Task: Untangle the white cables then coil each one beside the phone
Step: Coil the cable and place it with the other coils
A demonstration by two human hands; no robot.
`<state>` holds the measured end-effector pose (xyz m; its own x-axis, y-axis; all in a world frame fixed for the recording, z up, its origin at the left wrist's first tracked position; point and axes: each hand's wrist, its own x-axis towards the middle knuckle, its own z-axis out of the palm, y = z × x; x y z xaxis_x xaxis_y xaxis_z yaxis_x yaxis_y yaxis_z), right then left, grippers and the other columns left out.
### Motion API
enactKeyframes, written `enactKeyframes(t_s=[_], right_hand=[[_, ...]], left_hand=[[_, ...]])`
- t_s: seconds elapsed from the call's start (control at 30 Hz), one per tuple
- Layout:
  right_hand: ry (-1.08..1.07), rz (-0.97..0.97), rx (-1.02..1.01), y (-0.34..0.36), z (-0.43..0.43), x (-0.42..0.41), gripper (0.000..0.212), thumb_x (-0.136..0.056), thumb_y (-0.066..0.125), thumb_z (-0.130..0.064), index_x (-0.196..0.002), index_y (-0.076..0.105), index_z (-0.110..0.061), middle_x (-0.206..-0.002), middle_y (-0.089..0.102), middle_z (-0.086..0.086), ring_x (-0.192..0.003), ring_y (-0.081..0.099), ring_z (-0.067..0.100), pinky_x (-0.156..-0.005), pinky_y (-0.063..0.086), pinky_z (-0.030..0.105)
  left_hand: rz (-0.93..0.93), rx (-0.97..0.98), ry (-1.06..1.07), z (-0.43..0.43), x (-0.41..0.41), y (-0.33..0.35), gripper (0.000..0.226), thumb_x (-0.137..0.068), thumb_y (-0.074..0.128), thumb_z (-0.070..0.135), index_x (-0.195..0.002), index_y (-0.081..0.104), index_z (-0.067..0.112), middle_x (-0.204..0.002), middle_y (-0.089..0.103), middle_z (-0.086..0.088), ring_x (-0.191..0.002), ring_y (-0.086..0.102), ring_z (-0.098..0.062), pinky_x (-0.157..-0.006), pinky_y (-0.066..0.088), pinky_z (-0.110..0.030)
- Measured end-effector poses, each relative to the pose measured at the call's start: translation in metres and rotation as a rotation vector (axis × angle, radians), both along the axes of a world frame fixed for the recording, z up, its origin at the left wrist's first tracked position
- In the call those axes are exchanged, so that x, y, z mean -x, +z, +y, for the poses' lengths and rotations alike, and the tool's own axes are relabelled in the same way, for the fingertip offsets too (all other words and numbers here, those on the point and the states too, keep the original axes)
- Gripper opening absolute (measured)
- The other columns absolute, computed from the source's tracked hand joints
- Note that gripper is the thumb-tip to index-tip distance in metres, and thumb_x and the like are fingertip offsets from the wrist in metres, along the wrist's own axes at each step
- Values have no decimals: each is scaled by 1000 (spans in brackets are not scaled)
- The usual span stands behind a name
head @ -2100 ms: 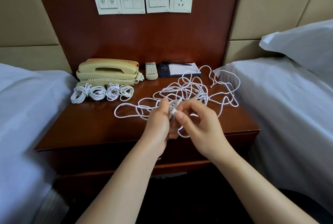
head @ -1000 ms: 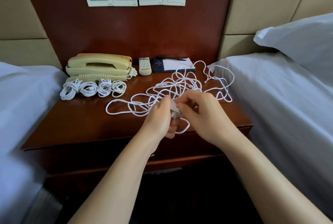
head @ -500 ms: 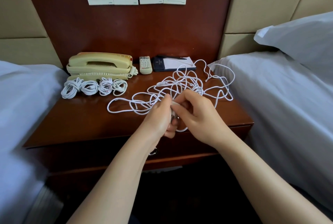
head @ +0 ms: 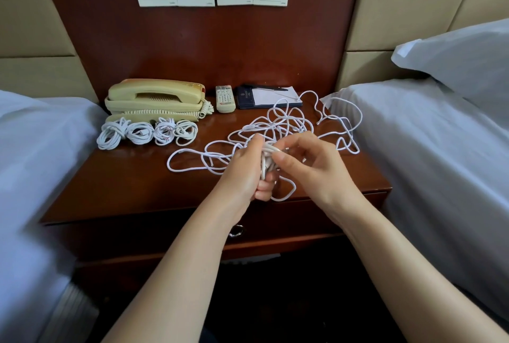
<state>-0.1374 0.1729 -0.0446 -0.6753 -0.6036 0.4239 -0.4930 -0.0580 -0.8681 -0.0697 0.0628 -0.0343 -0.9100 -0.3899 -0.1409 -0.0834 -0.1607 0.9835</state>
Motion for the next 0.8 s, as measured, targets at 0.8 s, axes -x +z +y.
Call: enactKeyframes(t_s=[0.8], right_hand=[[257, -15, -122, 1, -4, 4, 20, -90, 54, -16, -93, 66, -1, -80, 68, 20, -76, 66, 31, -80, 50, 44]], left_hand=[[-24, 219, 146, -1, -5, -9, 49, -102, 25, 36, -72, 51, 8, -39, 44, 1, -29, 33, -8, -38, 25, -14]])
